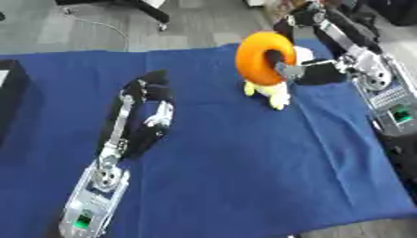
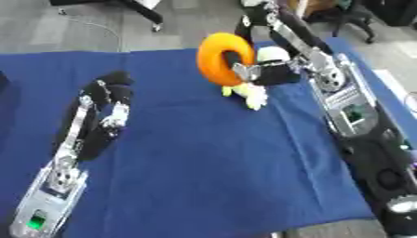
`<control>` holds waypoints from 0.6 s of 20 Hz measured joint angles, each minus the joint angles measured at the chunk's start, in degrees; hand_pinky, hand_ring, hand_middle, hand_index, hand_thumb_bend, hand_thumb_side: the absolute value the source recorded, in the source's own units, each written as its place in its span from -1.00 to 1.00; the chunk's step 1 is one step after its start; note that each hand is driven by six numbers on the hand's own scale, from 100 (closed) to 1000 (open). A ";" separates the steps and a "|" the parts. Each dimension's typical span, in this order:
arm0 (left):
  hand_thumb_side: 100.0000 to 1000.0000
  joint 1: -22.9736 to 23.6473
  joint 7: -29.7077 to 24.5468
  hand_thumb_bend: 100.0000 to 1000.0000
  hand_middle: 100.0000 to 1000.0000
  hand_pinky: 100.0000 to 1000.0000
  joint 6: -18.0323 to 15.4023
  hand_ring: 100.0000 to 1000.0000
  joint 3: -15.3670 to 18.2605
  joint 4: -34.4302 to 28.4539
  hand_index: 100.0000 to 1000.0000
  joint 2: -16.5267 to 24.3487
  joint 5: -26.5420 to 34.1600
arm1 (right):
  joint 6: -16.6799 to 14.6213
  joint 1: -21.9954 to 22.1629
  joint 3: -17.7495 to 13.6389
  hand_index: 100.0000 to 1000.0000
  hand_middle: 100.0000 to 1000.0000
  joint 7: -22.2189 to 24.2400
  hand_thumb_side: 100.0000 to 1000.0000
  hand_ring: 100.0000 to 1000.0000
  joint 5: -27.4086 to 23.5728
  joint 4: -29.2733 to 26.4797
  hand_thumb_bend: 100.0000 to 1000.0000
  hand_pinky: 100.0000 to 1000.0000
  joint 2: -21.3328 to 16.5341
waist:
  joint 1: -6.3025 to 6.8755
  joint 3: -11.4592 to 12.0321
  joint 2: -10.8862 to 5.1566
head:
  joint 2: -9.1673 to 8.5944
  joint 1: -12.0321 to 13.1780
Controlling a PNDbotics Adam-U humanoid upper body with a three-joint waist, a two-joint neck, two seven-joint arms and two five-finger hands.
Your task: Pick up the objects with one hand, pass them to the other hand, and then place them into the box on the other side of the table.
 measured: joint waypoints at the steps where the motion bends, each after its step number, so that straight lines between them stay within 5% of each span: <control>1: -0.01 -0.21 -0.26 -1.00 0.38 0.45 -0.26 0.35 -0.24 0.19 0.70 -0.09 -1.13 | 0.13 -0.03 -0.02 -0.50 -0.59 0.22 -1.00 -0.19 0.07 -0.08 -1.00 0.33 1.24 | 0.00 0.02 0.00 | 0.00 -0.10; 5: -0.36 -1.30 -1.21 -0.62 0.42 0.48 -1.25 0.39 -1.20 0.41 0.75 -0.49 -4.09 | 0.41 -0.08 0.32 -0.51 -0.61 0.97 -0.85 -0.22 0.01 -0.10 -1.00 0.29 3.68 | 0.42 0.81 0.00 | 0.00 -0.95; 12: -0.37 -3.65 0.28 -0.40 0.44 0.47 -3.45 0.40 -1.96 1.20 0.77 -1.80 -10.30 | 1.21 -0.06 1.39 -0.51 -0.62 4.27 -0.66 -0.23 -2.17 0.81 -1.00 0.28 10.05 | 0.68 0.85 0.07 | 0.00 -2.01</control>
